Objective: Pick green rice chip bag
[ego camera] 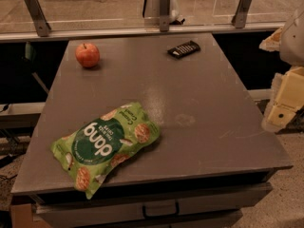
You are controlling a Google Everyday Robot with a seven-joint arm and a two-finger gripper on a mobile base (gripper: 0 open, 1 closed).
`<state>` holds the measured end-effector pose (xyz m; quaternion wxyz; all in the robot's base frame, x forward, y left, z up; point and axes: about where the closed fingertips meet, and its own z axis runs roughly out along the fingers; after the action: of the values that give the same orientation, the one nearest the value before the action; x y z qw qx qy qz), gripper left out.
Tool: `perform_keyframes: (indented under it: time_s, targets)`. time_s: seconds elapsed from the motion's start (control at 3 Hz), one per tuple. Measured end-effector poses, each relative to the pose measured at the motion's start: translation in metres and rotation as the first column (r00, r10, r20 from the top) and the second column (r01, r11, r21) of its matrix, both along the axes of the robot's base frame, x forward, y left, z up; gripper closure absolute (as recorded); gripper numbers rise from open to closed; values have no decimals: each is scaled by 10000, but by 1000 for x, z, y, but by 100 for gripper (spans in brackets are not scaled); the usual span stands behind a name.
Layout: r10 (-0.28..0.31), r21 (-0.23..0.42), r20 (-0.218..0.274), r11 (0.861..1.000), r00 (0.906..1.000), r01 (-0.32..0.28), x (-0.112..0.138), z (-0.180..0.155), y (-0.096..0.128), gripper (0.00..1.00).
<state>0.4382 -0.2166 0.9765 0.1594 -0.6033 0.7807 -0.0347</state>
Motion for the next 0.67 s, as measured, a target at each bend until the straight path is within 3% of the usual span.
perform_keyframes:
  time_s: [0.33, 0.67]
  targets:
    - [0, 0, 2, 10000, 10000, 0, 0, 0, 0, 0]
    - [520, 761, -107, 9958, 9986, -510, 11, -11, 28, 0]
